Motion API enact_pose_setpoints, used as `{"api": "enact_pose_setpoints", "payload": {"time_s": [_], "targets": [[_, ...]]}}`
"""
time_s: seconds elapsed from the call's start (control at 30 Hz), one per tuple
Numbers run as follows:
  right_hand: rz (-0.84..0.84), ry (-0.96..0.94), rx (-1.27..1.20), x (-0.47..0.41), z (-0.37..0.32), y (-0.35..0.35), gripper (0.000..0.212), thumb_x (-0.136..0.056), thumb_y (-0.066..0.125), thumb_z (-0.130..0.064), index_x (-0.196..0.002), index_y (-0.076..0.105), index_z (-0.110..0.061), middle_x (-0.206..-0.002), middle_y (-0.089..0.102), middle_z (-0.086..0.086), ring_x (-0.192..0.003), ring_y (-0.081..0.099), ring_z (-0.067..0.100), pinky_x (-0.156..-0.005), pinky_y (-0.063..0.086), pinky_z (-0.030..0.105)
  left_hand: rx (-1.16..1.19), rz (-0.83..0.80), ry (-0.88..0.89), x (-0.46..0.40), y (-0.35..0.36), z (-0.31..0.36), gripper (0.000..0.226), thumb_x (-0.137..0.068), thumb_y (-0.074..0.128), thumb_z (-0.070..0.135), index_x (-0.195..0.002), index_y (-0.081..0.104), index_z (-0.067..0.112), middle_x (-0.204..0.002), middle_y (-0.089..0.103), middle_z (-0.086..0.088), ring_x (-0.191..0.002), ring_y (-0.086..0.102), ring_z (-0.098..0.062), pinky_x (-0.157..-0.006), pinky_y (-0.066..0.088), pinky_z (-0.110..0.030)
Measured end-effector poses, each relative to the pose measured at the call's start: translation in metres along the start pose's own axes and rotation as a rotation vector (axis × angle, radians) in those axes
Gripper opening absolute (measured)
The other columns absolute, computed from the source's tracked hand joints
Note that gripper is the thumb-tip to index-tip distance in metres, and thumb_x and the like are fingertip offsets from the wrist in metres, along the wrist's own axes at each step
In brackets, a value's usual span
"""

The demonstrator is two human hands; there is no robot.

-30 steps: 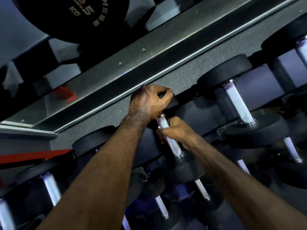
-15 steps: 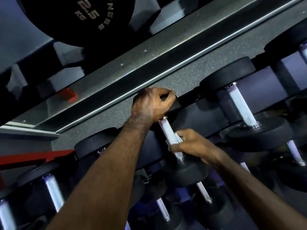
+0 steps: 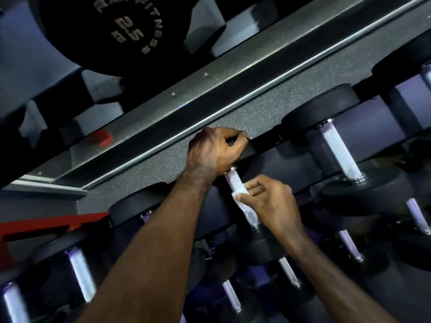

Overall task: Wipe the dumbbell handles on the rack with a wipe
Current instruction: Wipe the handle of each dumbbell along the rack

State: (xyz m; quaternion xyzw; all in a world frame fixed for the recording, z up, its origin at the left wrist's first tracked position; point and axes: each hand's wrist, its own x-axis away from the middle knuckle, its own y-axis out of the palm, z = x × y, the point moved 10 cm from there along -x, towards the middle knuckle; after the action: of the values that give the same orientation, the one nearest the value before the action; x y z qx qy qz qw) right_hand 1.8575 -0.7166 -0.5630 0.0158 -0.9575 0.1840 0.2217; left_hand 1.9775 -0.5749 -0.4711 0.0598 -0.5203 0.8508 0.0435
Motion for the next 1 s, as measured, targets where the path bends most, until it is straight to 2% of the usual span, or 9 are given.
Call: {"api": "enact_pose_setpoints", "payload": {"time_s": [0.1,0.27,0.4,0.57,0.7,0.8,0.93,1.0], "targets": [[0.13,-0.102,0.087,-0.01,-0.027,0.003,0.03,-0.073,0.084,-0.044,-0.086,0.063,-0.028,-0.081,0.069,-0.012,-0.076,0.067,0.008,-0.07,0.057,0.039,0.013,-0.003,0.003,-0.002,0.005,-0.002,0.045,-0.086,0.047,0.066,-0.105,0.081,0.042,-0.094,0.08,0.011,-0.083,0.075,-0.017,-0.077,0.062,-0.036],[0.19,-0.192,0.29,0.024,-0.02,0.004,0.035,-0.079,0.081,-0.043,-0.087,0.052,-0.026,-0.091,0.056,-0.007,-0.082,0.061,0.023,-0.07,0.054,0.045,0.022,0.014,0.009,-0.004,0.003,-0.003,0.049,-0.084,0.047,0.07,-0.11,0.08,0.045,-0.099,0.081,0.011,-0.088,0.077,-0.018,-0.081,0.062,-0.037],[0.251,-0.216,0.287,0.019,-0.031,0.005,0.034,-0.087,0.076,-0.047,-0.088,0.052,-0.023,-0.094,0.055,-0.001,-0.086,0.06,0.029,-0.072,0.052,0.047,0.018,0.003,0.0,-0.001,0.003,-0.006,0.045,-0.086,0.051,0.067,-0.107,0.082,0.041,-0.086,0.079,0.007,-0.079,0.075,-0.02,-0.075,0.061,-0.035],[0.307,-0.249,0.298,0.009,-0.057,0.01,0.033,-0.094,0.069,-0.046,-0.091,0.053,-0.018,-0.095,0.056,0.003,-0.089,0.059,0.033,-0.074,0.051,0.049,0.019,0.012,0.021,-0.005,0.005,-0.006,0.041,-0.087,0.052,0.063,-0.102,0.081,0.037,-0.083,0.078,0.003,-0.078,0.074,-0.022,-0.074,0.061,-0.038],[0.254,-0.165,0.423,0.036,-0.028,0.005,0.032,-0.084,0.078,-0.042,-0.092,0.054,-0.022,-0.094,0.057,0.0,-0.088,0.061,0.031,-0.073,0.053,0.048,0.021,0.038,0.03,-0.005,0.005,-0.007,0.039,-0.089,0.055,0.064,-0.102,0.082,0.038,-0.083,0.078,0.002,-0.081,0.074,-0.023,-0.077,0.061,-0.038],[0.263,-0.145,0.378,0.033,-0.031,0.004,0.032,-0.085,0.076,-0.047,-0.093,0.057,-0.022,-0.095,0.06,-0.001,-0.089,0.063,0.03,-0.071,0.053,0.046,-0.005,0.05,0.056,-0.004,0.004,-0.006,0.038,-0.091,0.055,0.06,-0.101,0.081,0.035,-0.083,0.077,0.0,-0.081,0.074,-0.024,-0.075,0.06,-0.036],[0.303,-0.154,0.339,0.007,-0.061,0.009,0.034,-0.09,0.069,-0.05,-0.094,0.058,-0.019,-0.1,0.063,0.004,-0.091,0.063,0.035,-0.068,0.049,0.041,-0.025,0.058,0.078,-0.004,0.002,-0.004,0.034,-0.092,0.057,0.056,-0.097,0.08,0.032,-0.074,0.07,-0.003,-0.073,0.07,-0.024,-0.065,0.053,-0.031],[0.275,-0.12,0.349,0.009,-0.054,0.008,0.033,-0.087,0.072,-0.049,-0.095,0.057,-0.021,-0.099,0.064,0.002,-0.091,0.064,0.033,-0.07,0.052,0.042,-0.021,0.066,0.091,-0.003,0.001,-0.003,0.034,-0.092,0.058,0.054,-0.086,0.077,0.027,-0.063,0.061,-0.002,-0.068,0.065,-0.025,-0.061,0.045,-0.031]]}}
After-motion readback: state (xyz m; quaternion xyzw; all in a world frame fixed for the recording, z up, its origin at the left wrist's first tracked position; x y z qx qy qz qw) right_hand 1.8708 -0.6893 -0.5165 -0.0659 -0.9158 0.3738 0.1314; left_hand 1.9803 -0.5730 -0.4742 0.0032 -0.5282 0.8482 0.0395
